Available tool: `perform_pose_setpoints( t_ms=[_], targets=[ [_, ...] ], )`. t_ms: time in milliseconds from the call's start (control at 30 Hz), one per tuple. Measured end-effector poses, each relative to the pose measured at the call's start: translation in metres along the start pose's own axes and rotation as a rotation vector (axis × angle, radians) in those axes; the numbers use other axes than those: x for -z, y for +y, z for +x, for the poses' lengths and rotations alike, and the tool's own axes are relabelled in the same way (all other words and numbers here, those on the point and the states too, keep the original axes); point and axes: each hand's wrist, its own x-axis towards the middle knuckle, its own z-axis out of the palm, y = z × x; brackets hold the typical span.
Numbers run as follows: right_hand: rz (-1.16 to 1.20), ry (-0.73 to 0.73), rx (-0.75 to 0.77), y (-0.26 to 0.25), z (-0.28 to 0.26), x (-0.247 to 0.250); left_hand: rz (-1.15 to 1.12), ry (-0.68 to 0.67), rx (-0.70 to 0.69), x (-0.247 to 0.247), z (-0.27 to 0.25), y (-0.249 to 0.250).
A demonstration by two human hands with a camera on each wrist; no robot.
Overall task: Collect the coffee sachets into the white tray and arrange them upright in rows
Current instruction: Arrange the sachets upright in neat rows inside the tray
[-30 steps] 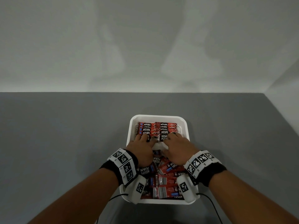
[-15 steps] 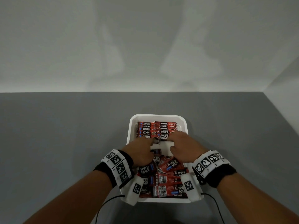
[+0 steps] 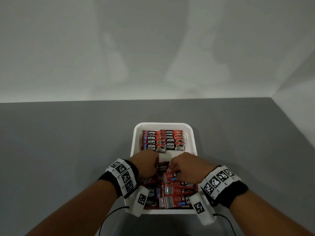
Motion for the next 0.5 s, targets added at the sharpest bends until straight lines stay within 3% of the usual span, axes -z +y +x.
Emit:
perform_pose_setpoints(
  t_ms=[267,500],
  targets=[
    [0.048,0.069,-0.013,-0.013,0.004,-0.010,0.010,0.018,-0.019,0.000,-0.004,0.006],
    [0.167,0.127,-0.026,-0.009,0.006,-0.006,-0.188,0.076,-0.073,0.011,-0.014,0.004]
  ],
)
